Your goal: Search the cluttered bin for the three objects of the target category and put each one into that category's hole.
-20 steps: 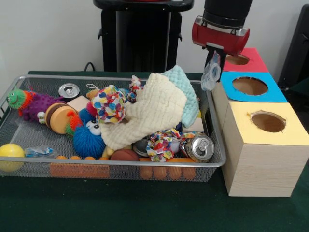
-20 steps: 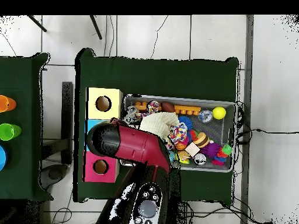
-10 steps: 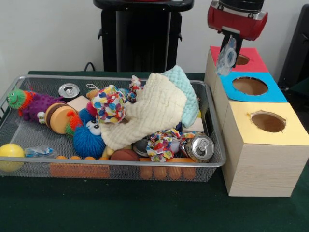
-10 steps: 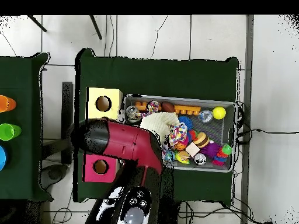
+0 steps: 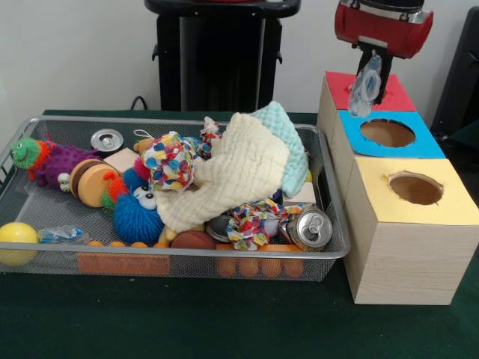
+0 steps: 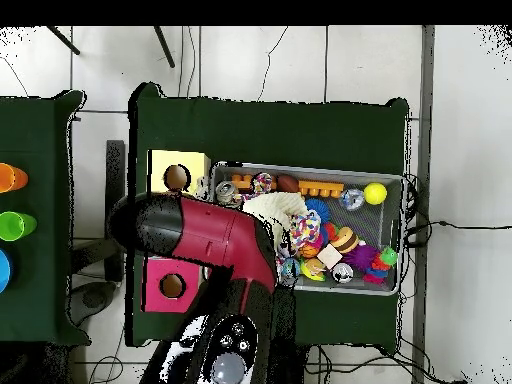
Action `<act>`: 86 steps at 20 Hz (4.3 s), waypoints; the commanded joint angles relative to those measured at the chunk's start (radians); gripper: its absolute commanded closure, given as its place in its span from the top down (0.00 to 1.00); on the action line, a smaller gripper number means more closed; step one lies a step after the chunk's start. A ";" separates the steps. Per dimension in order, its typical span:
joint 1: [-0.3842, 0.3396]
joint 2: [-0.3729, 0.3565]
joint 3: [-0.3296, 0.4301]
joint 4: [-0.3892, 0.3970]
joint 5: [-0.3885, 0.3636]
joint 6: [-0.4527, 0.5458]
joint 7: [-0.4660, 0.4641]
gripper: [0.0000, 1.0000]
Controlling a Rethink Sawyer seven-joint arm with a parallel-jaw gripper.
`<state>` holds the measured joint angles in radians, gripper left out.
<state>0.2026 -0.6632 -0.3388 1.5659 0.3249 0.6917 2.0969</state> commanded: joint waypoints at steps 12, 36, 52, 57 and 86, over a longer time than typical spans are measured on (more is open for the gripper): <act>0.006 0.079 0.109 0.095 0.108 -0.192 0.240 0.00; -0.004 0.119 0.174 0.222 0.132 -0.350 0.178 0.00; 0.050 0.029 0.152 0.317 0.108 -0.301 0.165 0.00; 0.048 0.029 0.180 0.370 0.110 -0.381 0.164 0.00; 0.000 0.155 0.316 0.376 0.101 -0.594 0.163 0.00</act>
<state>0.2299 -0.5951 -0.1174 1.8955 0.4470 0.1593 2.0971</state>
